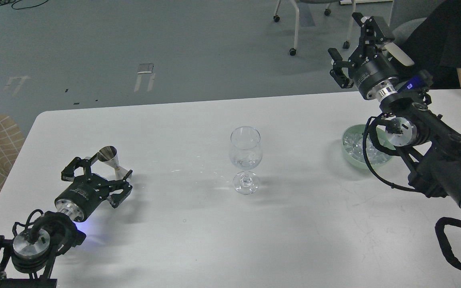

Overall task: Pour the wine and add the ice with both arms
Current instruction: 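Set the jigger on the table and open the left gripper, then raise the left arm back and move the right gripper toward the ice bowl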

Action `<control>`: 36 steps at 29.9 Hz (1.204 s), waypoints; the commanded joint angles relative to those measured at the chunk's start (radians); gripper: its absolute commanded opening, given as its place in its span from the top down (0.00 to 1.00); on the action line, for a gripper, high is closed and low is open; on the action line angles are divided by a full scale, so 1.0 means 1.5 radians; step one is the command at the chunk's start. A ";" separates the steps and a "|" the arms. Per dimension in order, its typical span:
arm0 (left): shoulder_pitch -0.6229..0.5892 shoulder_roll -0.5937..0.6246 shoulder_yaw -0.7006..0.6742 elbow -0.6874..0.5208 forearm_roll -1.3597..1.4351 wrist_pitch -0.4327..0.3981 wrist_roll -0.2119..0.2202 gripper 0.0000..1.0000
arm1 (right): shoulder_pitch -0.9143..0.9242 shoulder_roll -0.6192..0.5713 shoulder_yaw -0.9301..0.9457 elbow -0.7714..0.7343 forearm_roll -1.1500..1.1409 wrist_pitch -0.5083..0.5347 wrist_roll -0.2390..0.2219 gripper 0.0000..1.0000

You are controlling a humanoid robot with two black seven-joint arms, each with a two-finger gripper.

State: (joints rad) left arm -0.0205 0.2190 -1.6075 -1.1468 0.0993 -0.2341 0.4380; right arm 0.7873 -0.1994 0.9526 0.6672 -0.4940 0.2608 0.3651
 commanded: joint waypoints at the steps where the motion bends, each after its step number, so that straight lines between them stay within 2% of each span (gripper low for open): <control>1: 0.021 0.025 -0.002 -0.004 -0.007 -0.029 0.014 0.02 | 0.001 0.000 0.000 0.000 0.000 0.000 -0.001 0.00; 5: 0.059 0.052 -0.019 -0.022 -0.011 -0.050 0.034 0.02 | 0.001 0.000 0.000 0.000 0.000 0.000 0.000 0.00; 11: 0.101 0.062 -0.103 -0.025 -0.014 -0.126 0.034 0.02 | 0.001 -0.001 0.000 0.002 0.000 0.000 -0.001 0.00; 15: 0.099 0.076 -0.137 -0.017 -0.005 -0.170 0.034 0.02 | 0.001 -0.002 -0.001 0.003 0.000 0.001 -0.001 0.00; 18: 0.089 0.111 -0.155 -0.004 -0.004 -0.170 0.029 0.02 | 0.002 -0.002 -0.002 0.005 0.000 0.001 -0.001 0.00; 20: 0.069 0.148 -0.157 0.012 -0.003 -0.170 -0.009 0.02 | 0.003 -0.004 -0.003 0.005 0.000 0.002 -0.001 0.00; 22: 0.020 0.183 -0.154 0.033 0.008 -0.170 -0.060 0.02 | 0.007 -0.005 -0.003 0.005 0.000 0.002 -0.001 0.00; 28: -0.121 0.212 -0.144 0.109 0.125 -0.170 -0.124 0.02 | 0.010 -0.008 -0.004 0.010 -0.001 0.002 -0.002 0.00; 30: -0.197 0.211 -0.128 0.156 0.188 -0.170 -0.163 0.02 | 0.010 -0.014 -0.006 0.021 -0.002 0.003 -0.004 0.00; 31: -0.197 0.211 -0.128 0.156 0.188 -0.170 -0.163 0.02 | 0.010 -0.014 -0.006 0.022 -0.002 0.003 -0.004 0.00; 34: -0.279 0.209 -0.054 0.213 0.224 -0.170 -0.230 0.02 | 0.009 -0.032 -0.019 0.034 -0.003 0.003 -0.006 0.00; 36: -0.321 0.211 0.040 0.250 0.230 -0.170 -0.314 0.02 | 0.010 -0.047 -0.053 0.037 -0.004 0.003 -0.006 0.00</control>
State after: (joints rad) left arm -0.4102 0.5350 -1.7079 -0.8451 0.4215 -0.4891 0.1103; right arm 0.8024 -0.2432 0.9248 0.7143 -0.4983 0.2653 0.3565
